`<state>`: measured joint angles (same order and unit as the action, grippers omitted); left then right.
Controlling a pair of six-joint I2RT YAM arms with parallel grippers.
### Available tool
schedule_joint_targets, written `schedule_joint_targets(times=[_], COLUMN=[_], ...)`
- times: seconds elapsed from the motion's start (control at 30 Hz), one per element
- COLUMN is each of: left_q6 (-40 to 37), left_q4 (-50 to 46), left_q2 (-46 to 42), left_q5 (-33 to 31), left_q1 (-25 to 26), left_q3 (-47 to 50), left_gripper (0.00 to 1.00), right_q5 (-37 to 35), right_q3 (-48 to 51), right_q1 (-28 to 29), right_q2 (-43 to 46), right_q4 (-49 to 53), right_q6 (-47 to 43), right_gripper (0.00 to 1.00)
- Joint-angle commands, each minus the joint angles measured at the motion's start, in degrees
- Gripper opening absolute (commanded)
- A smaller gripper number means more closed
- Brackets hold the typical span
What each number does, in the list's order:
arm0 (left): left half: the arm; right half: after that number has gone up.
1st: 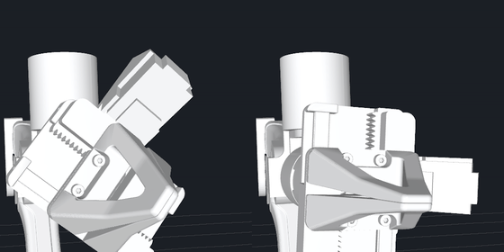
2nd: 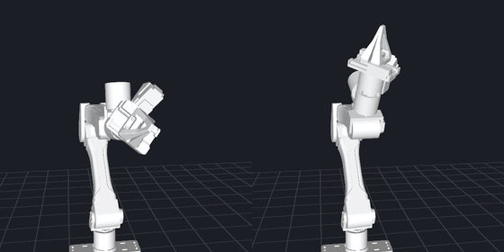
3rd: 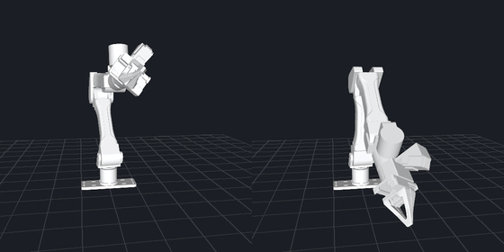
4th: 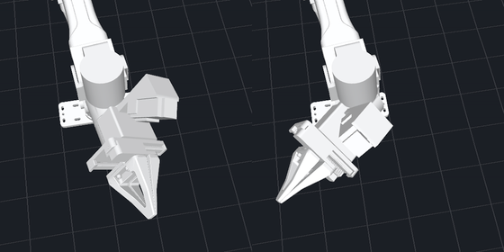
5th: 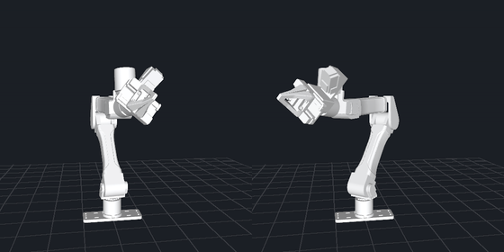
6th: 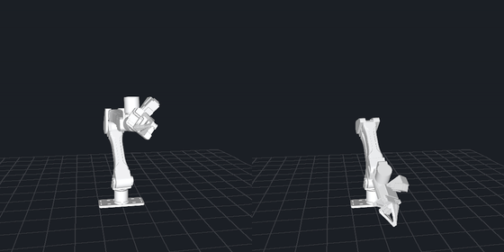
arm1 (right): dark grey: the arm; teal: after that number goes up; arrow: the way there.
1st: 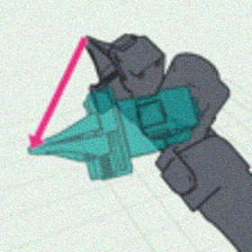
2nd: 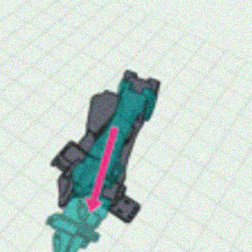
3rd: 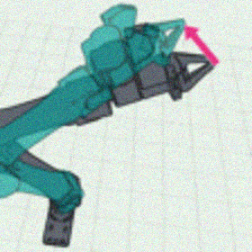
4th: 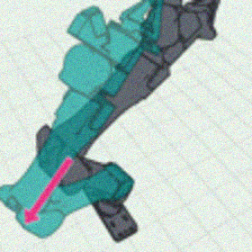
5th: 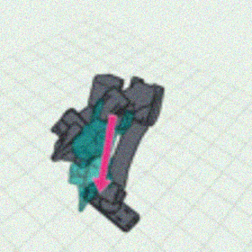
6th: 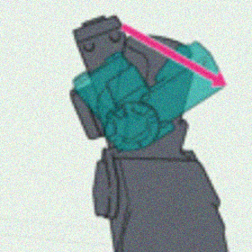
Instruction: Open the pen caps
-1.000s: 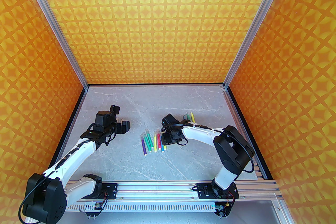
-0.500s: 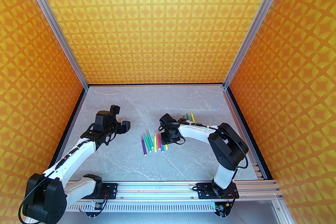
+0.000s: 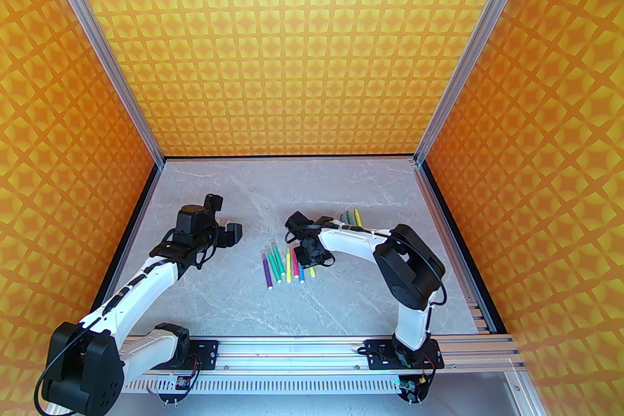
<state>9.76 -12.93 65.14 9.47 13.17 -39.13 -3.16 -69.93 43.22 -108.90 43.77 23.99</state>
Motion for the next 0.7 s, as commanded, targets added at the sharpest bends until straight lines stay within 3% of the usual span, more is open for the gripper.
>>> schedule_joint_targets(times=[0.0, 0.3, 0.67], left_q6=[-0.36, 0.08, 0.59], left_q4=[1.00, 0.31, 0.19], left_q2=[-1.06, -1.25, -1.17], left_q5=[1.05, 1.01, 1.28], left_q1=[0.28, 0.28, 0.28], left_q3=[0.99, 0.33, 0.69], left_gripper=[0.82, 0.82, 0.82], right_q5=[-5.87, -7.10, -7.08], right_q3=[0.85, 1.41, 3.27], right_q1=[-0.51, -0.51, -0.51], right_q2=[-5.90, -4.07, 7.66], right_q4=[-2.34, -2.80, -2.37], right_q6=[1.08, 0.12, -4.08], right_gripper=[0.20, 0.00, 0.00])
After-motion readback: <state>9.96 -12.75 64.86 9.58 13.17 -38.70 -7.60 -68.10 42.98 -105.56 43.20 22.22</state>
